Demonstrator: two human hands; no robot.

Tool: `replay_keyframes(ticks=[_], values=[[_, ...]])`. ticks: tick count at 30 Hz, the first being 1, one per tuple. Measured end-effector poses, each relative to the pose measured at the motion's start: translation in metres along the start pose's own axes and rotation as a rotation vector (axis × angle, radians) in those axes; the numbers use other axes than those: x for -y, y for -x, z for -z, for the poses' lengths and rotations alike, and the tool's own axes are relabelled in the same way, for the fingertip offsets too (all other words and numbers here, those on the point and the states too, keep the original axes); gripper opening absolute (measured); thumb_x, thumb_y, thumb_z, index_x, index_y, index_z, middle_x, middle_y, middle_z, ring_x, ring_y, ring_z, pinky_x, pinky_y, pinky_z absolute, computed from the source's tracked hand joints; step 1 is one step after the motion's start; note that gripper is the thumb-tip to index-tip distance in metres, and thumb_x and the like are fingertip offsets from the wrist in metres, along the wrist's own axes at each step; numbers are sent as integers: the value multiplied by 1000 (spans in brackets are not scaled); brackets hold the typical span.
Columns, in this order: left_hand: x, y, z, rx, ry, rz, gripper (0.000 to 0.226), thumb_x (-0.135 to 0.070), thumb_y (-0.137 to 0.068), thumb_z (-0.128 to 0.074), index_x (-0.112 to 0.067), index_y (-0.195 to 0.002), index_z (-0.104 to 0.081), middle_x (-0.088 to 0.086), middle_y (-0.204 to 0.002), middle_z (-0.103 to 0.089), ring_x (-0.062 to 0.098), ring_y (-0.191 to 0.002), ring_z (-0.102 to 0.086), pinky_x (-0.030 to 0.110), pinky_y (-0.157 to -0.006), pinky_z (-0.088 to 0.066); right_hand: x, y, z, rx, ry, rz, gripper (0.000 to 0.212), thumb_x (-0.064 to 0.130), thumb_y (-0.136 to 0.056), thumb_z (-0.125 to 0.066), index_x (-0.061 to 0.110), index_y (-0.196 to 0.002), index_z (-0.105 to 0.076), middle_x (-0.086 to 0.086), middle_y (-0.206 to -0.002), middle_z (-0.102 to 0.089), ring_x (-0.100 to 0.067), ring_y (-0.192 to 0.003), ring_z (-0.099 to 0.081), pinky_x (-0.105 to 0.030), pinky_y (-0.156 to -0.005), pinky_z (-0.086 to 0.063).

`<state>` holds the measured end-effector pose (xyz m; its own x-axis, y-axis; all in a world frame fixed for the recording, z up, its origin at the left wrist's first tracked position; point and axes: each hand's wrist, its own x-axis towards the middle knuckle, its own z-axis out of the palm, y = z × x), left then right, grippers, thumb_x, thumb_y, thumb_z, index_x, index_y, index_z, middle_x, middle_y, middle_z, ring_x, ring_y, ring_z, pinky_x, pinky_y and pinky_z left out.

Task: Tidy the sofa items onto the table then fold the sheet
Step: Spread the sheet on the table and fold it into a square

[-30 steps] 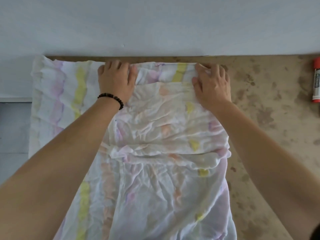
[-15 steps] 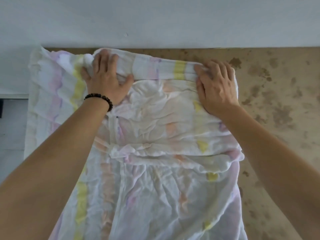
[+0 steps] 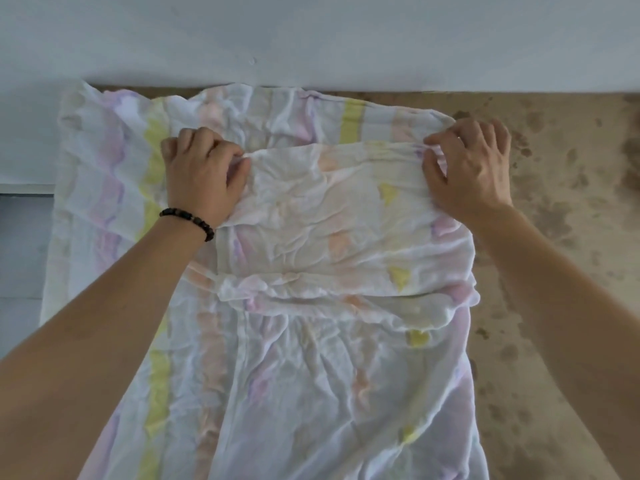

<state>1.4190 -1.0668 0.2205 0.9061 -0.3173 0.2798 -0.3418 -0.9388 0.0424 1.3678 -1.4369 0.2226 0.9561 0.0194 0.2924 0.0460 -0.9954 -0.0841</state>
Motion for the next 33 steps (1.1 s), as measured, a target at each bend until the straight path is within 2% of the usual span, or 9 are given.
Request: replay_keyframes(ticks=[4, 9, 14, 17, 19, 21, 24, 27, 33], values=[[-7, -18, 7, -132, 60, 145, 26, -39, -92, -57, -16, -94, -69, 15, -94, -60, 37, -90, -55, 40, -76, -37, -7, -4, 0, -62, -6, -105, 33, 34, -101, -43, 11, -104, -66, -16, -101, -61, -37, -97, -54, -43, -103, -32], [-17, -73, 4, -76, 173, 389, 29, -46, -91, -46, -25, -102, -63, -1, -90, -72, 28, -85, -64, 32, -65, -40, -15, -33, -2, -67, 7, -235, 39, 37, -103, -32, 11, -107, -60, -16, -104, -59, -35, -98, -51, -41, -96, -30], [-35, -102, -13, -30, 168, 452, 24, -32, -94, -45, -18, -108, -57, 2, -92, -71, 26, -87, -64, 30, -64, -39, -22, -67, -10, 49, 75, -266, 42, 37, -102, -28, 11, -116, -57, -17, -114, -56, -35, -106, -49, -43, -94, -31], [-49, -91, -11, -28, 360, 460, 31, -28, -95, -47, -11, -122, -50, 2, -102, -69, 19, -91, -63, 24, -71, -42, -14, -67, -9, 128, 27, -286, 37, 35, -99, -37, 12, -122, -55, -16, -124, -52, -35, -114, -47, -41, -99, -33], [-61, -69, -2, -81, 422, 415, 41, -31, -93, -51, -8, -128, -48, 6, -116, -64, 20, -105, -59, 23, -81, -43, 1, -49, 0, 70, -61, -327, 41, 37, -97, -43, 15, -130, -52, -13, -135, -47, -32, -123, -45, -39, -102, -34], [-75, -36, 3, -103, 301, 319, 48, -37, -93, -50, -6, -128, -52, 14, -128, -57, 32, -120, -51, 38, -95, -41, 26, -20, 12, -11, -151, -243, 44, 37, -98, -44, 15, -134, -52, -15, -140, -46, -34, -126, -45, -42, -103, -35], [-84, 12, 2, 237, 143, 264, 62, -54, -97, -33, -19, -148, -33, 16, -156, -26, 33, -145, -19, 57, -114, -16, 61, 22, 10, 273, -178, -85, 57, 51, -101, -35, 21, -149, -37, -19, -157, -27, -37, -144, -25, -50, -117, -20], [-58, 22, -10, 423, 11, 234, 73, -70, -92, -11, -31, -154, -5, 11, -162, 2, 27, -149, 5, 63, -114, 0, 65, 34, -8, 464, -89, -108, 73, 71, -95, -21, 33, -156, -10, -12, -164, 3, -33, -150, 4, -50, -121, 1], [-37, 9, -10, 434, 50, 71, 73, -69, -94, -14, -28, -154, -9, 9, -163, 2, 25, -149, 5, 59, -116, 1, 77, 35, -7, 385, -96, -173, 73, 67, -96, -26, 25, -155, -20, -15, -163, -5, -34, -150, -1, -52, -120, 1]])
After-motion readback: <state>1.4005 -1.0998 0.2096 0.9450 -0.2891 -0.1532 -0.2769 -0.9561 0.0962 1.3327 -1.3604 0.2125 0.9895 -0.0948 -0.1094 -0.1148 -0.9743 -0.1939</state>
